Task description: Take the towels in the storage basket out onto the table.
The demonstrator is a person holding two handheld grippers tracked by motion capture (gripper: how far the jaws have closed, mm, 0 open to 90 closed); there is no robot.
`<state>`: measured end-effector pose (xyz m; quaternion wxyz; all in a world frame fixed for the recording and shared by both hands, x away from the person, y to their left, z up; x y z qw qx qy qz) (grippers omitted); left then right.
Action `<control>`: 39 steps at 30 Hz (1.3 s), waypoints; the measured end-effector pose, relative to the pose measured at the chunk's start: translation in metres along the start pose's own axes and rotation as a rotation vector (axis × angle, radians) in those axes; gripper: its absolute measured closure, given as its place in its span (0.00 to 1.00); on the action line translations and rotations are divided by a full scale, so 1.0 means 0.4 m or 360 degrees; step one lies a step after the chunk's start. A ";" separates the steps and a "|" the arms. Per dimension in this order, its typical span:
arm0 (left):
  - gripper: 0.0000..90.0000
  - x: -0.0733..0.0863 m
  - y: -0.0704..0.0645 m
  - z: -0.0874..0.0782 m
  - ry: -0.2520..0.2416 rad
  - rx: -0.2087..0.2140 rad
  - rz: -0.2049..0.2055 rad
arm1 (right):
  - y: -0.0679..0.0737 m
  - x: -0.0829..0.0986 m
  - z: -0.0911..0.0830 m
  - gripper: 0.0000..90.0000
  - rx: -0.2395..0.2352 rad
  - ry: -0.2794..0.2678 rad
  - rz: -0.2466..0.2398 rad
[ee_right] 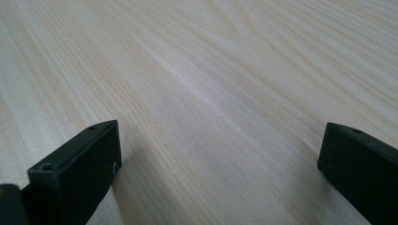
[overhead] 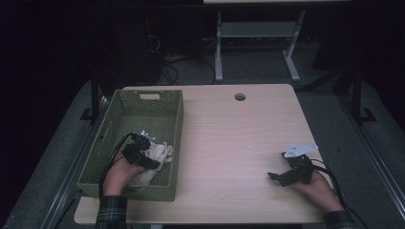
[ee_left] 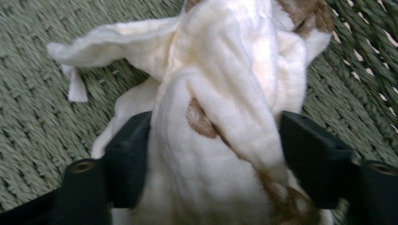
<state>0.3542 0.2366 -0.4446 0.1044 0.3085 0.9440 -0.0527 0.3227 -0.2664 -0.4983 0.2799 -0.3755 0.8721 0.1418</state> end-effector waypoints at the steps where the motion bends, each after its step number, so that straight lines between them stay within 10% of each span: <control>1: 0.50 0.001 0.003 -0.003 0.0022 0.0034 -0.0013 | 0.000 0.000 0.000 0.00 0.0000 0.0000 0.0000; 9: 0.78 0.005 0.015 -0.041 -0.0128 0.0105 -0.0108 | 0.000 0.000 0.000 0.00 0.0000 0.0000 0.0000; 25: 0.88 0.017 0.027 -0.152 -0.0615 0.0250 -0.0102 | 0.000 0.000 0.000 0.00 -0.0001 0.0000 0.0001; 39: 0.93 -0.005 0.012 -0.244 -0.0851 0.0338 -0.0069 | 0.000 0.000 -0.001 0.00 0.0001 0.0004 0.0001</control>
Point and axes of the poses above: each handheld gripper's, and its own axes: z roughly forward along the jaws, x roughly out of its underside, y roughly to its left, the point moved 2 cm from there along z, roughly forward along the jaws, and after that the axes turned 8 degrees about y, right-handed, at the moved point
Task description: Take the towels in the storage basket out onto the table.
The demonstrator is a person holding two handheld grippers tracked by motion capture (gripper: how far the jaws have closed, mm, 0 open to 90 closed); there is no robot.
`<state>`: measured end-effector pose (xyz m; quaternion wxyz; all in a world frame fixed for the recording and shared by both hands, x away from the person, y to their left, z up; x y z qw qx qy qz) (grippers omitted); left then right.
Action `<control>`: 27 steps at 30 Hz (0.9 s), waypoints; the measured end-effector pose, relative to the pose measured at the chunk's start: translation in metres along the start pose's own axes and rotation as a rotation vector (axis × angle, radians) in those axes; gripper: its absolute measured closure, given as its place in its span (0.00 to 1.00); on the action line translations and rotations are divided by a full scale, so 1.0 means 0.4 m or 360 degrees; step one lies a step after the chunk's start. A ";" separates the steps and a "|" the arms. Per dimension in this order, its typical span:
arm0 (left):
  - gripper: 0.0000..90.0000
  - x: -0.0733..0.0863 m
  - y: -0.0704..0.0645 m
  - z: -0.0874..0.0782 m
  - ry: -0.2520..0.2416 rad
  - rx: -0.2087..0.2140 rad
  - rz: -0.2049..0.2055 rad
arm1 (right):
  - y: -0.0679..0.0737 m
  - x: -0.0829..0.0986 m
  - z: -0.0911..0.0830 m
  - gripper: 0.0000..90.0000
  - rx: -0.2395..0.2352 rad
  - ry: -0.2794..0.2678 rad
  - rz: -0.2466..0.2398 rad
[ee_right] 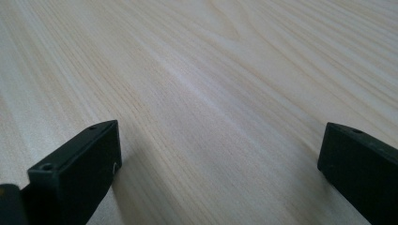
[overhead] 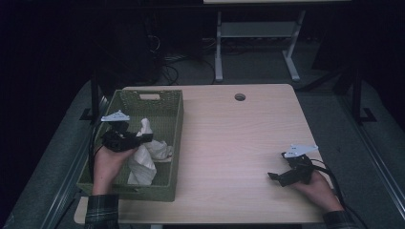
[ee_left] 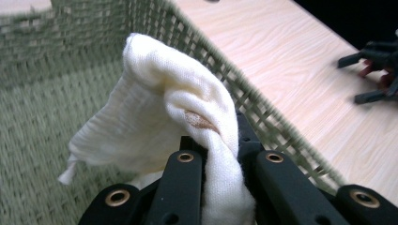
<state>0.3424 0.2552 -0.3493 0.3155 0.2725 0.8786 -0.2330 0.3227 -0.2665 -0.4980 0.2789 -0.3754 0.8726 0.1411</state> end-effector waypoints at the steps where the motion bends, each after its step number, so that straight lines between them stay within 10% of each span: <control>1: 0.93 -0.007 -0.003 -0.006 -0.0015 0.0003 0.0008 | 0.000 0.000 0.001 0.00 -0.0001 -0.0004 0.0000; 27: 0.93 -0.203 -0.096 -0.112 -0.0354 0.0192 0.0214 | 0.000 0.000 0.000 0.00 0.0000 -0.0003 -0.0001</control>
Point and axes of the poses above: each handheld gripper's, and its own axes: z roughly forward along the jaws, x roughly out of its underside, y roughly to its left, the point moved 2 cm from there along z, roughly forward along the jaws, and after that the axes turned 8 degrees about y, right-handed, at the moved point
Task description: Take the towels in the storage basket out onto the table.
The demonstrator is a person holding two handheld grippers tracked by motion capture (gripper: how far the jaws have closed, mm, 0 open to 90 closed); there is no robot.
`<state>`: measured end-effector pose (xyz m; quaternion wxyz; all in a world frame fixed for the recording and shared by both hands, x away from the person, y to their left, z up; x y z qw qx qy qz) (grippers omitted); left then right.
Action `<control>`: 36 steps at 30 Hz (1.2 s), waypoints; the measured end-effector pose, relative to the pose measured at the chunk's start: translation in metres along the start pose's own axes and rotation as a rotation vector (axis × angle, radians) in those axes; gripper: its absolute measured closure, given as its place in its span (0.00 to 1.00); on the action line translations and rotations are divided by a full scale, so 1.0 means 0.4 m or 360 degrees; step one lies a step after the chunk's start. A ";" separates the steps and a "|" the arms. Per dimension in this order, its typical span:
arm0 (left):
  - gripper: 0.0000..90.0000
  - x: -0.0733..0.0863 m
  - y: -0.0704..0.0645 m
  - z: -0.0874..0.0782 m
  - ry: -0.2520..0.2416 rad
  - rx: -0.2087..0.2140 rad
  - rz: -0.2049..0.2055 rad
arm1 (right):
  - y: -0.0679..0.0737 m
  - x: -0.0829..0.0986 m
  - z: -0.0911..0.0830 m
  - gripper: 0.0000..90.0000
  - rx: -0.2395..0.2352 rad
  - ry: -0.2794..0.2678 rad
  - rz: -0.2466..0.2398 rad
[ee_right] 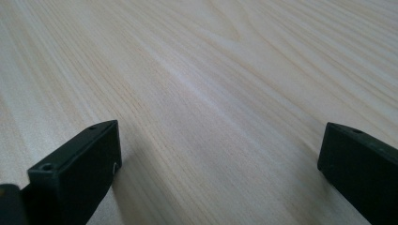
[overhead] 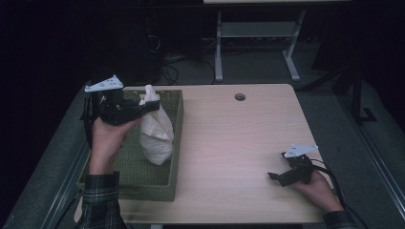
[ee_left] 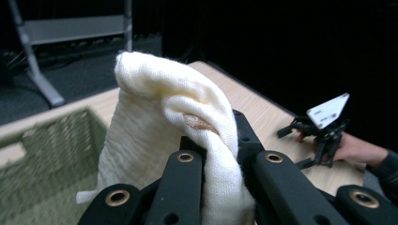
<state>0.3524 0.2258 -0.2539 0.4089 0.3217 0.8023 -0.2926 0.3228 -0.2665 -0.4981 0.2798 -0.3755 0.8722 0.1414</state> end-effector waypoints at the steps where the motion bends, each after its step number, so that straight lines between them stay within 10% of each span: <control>1: 0.93 -0.018 -0.012 0.003 -0.0017 0.0018 0.0023 | 0.000 0.000 0.000 0.00 -0.0001 -0.0002 0.0003; 21: 0.93 -0.194 -0.141 0.084 -0.0117 0.0254 0.0250 | 0.000 0.000 0.000 0.00 -0.0001 -0.0003 0.0003; 36: 0.93 -0.216 -0.212 0.217 -0.0080 0.0463 0.0325 | 0.000 0.000 0.000 0.00 -0.0003 -0.0002 0.0003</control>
Point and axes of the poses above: each handheld gripper's, and its own axes: z roughly forward along the jaws, x roughly out of its underside, y roughly to its left, the point moved 2 cm from there along z, roughly forward along the jaws, and after that the axes turned 8 degrees about y, right-handed, at the moved point
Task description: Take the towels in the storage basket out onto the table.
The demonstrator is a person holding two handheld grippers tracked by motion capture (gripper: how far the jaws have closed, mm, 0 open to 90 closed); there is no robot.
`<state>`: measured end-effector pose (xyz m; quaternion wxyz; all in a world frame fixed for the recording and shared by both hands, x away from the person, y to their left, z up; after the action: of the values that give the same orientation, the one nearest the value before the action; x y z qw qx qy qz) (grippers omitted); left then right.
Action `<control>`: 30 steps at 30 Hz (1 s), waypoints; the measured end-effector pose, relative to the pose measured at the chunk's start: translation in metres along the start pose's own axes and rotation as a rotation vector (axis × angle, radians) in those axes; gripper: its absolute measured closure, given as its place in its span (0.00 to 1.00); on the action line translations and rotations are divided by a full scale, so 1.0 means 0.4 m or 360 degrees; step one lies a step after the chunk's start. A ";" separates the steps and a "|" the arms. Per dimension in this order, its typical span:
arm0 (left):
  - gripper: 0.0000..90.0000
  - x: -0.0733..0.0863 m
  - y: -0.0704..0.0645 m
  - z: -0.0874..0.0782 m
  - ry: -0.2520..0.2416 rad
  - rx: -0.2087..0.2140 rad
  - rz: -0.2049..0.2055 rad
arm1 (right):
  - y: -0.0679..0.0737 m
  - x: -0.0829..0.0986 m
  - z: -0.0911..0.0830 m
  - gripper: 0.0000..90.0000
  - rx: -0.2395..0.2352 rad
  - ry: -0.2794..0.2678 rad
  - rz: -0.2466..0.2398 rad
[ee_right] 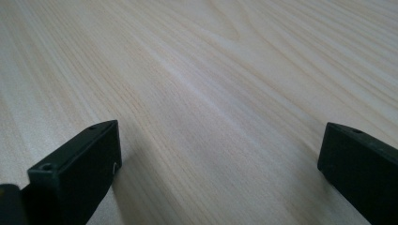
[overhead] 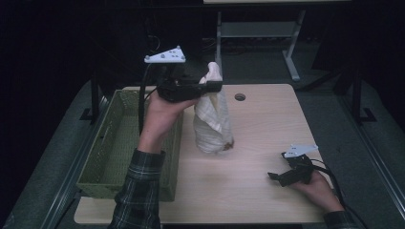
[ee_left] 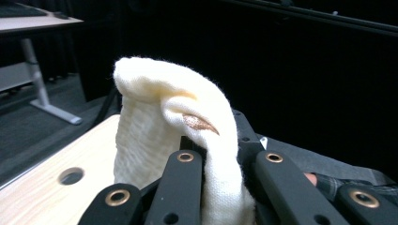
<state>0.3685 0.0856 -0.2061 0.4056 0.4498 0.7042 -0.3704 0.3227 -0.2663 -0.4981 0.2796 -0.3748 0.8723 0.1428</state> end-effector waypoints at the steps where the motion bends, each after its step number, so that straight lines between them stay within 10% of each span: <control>1: 0.93 0.001 -0.002 0.011 0.0001 0.0009 0.0001 | -0.001 0.000 0.000 0.00 0.0000 -0.0002 -0.0006; 30: 0.92 0.114 -0.006 0.284 0.0240 0.0170 0.0033 | -0.001 0.000 0.000 0.00 0.0001 -0.0004 -0.0006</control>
<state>0.3813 -0.0008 -0.2922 0.3306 0.5048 0.7073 -0.3683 0.3229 -0.2665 -0.4982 0.2812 -0.3761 0.8713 0.1424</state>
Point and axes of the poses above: each handheld gripper's, and its own axes: z roughly forward along the jaws, x roughly out of its underside, y roughly to its left, the point moved 2 cm from there along z, roughly forward along the jaws, and after that the axes turned 8 degrees about y, right-handed, at the moved point
